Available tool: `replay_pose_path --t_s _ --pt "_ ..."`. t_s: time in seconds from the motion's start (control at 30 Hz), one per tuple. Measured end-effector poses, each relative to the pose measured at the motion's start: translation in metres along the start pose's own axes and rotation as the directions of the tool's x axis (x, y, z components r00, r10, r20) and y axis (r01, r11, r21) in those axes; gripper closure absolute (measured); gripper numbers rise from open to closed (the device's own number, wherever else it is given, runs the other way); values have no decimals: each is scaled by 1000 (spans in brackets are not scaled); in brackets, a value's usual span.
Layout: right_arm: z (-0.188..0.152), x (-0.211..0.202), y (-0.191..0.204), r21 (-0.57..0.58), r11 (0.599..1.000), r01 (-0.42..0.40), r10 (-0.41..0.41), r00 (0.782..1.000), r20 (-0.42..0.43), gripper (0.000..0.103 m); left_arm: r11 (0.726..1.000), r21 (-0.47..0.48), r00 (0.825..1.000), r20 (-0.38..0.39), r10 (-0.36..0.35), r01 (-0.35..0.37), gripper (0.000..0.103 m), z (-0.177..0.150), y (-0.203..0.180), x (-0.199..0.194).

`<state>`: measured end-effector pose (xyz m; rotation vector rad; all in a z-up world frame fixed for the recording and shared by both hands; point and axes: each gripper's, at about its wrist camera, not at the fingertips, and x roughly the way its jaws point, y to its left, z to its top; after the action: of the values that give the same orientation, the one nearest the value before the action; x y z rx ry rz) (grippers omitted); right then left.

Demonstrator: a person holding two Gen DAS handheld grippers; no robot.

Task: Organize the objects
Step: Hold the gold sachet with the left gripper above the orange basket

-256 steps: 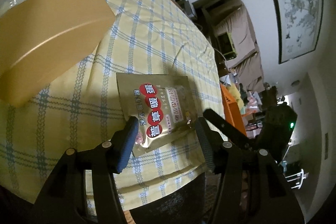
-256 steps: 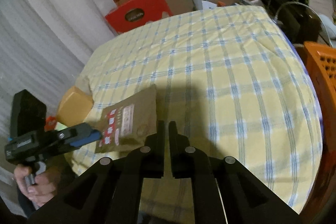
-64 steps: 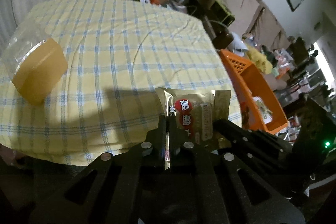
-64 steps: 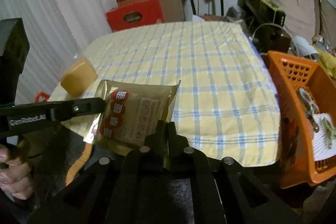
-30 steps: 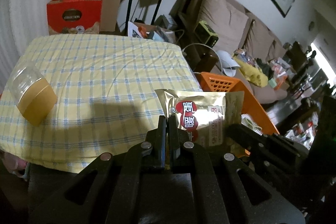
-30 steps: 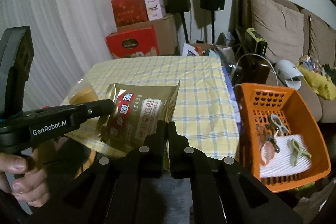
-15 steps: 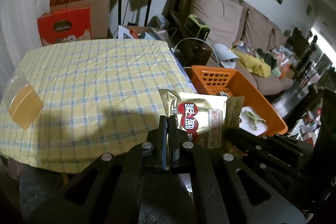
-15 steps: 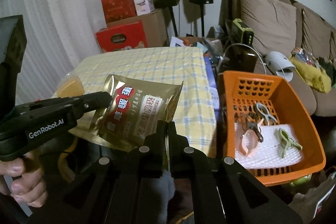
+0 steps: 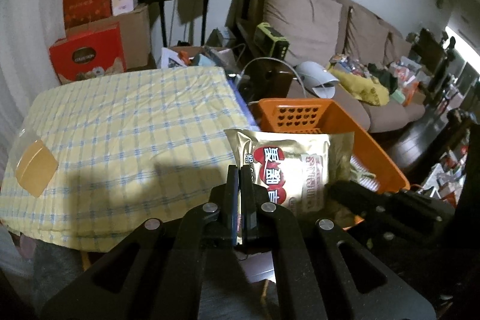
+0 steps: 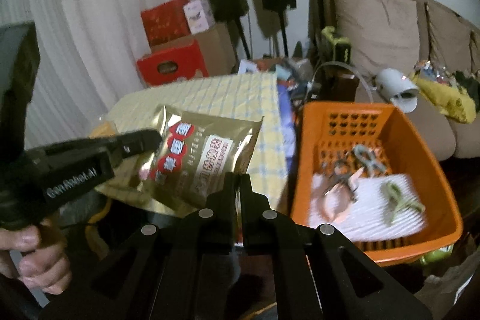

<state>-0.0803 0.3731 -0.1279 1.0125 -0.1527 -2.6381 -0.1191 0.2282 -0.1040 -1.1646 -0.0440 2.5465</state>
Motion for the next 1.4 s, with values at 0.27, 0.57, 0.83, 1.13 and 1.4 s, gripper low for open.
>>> replay_pose_path --t_s 0.27,0.57,0.83,1.13,1.4 --pt "11 -34 -42 62 998 26 -30 998 58 100 996 92 999 35 -18 14 102 9 -60 -1" --pt "16 -59 -82 126 991 53 -65 994 90 100 989 141 997 55 -62 53 102 19 -99 0" --pt "17 -68 -92 135 988 75 -90 990 108 100 985 160 995 64 -72 61 102 26 -111 2" --pt "16 -69 -102 148 983 109 -125 986 109 100 978 198 994 72 -86 70 102 29 -126 5" --pt "17 -76 -114 167 978 121 -142 982 124 100 974 210 993 68 -99 83 102 32 -137 10"
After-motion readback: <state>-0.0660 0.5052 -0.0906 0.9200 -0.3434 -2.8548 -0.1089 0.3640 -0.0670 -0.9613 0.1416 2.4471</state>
